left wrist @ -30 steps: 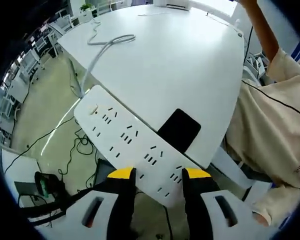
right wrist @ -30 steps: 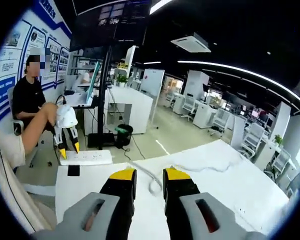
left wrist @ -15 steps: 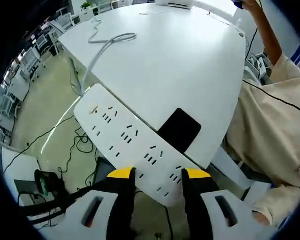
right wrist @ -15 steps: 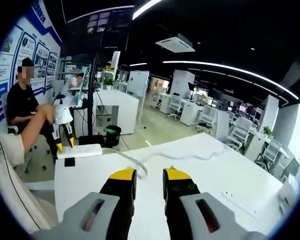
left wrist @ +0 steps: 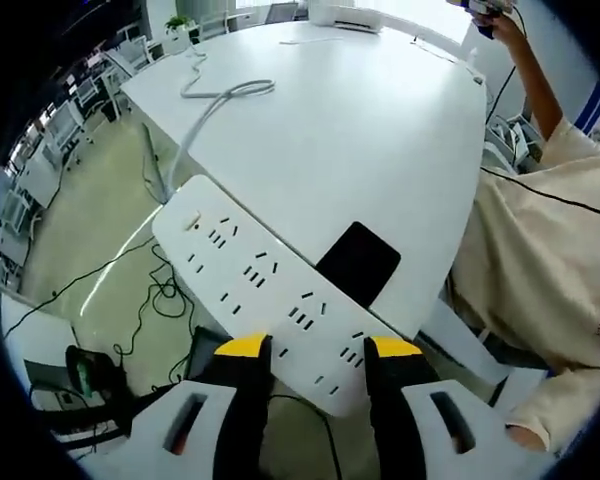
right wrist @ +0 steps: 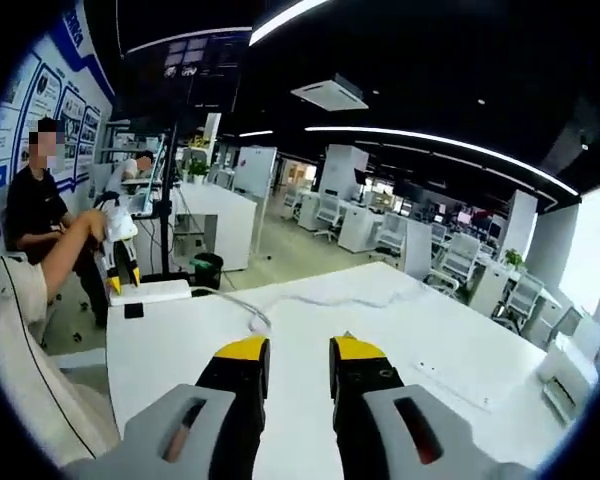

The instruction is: Pick up the power strip scattered on the table, fix it on the side mounting bracket of the table, and press the switch

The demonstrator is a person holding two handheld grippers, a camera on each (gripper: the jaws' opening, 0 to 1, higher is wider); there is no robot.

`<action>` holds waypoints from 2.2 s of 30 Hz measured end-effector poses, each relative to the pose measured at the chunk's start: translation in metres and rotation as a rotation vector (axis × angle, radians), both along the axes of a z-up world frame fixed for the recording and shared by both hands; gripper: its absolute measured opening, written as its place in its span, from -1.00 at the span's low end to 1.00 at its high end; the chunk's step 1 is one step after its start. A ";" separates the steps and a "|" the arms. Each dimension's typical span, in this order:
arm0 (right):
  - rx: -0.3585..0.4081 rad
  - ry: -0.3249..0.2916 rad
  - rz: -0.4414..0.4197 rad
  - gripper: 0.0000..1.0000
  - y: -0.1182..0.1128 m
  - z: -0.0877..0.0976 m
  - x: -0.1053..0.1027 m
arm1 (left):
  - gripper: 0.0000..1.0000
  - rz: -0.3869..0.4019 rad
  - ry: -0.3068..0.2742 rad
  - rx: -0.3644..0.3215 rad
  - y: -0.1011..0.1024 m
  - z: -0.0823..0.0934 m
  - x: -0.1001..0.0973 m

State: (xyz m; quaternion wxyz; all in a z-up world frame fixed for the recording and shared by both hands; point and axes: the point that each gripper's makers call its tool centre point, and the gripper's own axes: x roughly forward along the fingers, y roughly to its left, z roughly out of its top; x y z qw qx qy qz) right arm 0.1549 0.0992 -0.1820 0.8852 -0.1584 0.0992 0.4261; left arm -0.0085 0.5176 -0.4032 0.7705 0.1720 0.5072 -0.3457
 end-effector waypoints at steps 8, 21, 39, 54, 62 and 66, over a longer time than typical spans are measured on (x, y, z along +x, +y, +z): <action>0.074 0.008 0.026 -0.59 -0.018 -0.003 -0.012 | -0.10 0.009 -0.051 -0.037 0.011 0.001 0.013; 0.107 -0.011 0.012 -0.52 -0.050 -0.014 -0.024 | -0.03 -0.137 -0.201 -0.004 0.009 0.008 0.020; 0.184 0.003 -0.047 -0.50 -0.085 -0.038 -0.032 | 0.13 -0.131 -0.560 -0.162 -0.028 0.075 0.050; 0.250 -0.043 -0.111 -0.42 -0.114 -0.050 -0.037 | 0.13 0.078 -0.801 -0.329 -0.066 0.127 0.072; 0.318 -0.072 -0.145 -0.37 -0.129 -0.055 -0.040 | 0.13 0.157 -0.808 -0.333 -0.085 0.112 0.079; 0.331 -0.085 -0.167 -0.36 -0.140 -0.057 -0.042 | 0.13 0.201 -0.849 -0.370 -0.086 0.120 0.081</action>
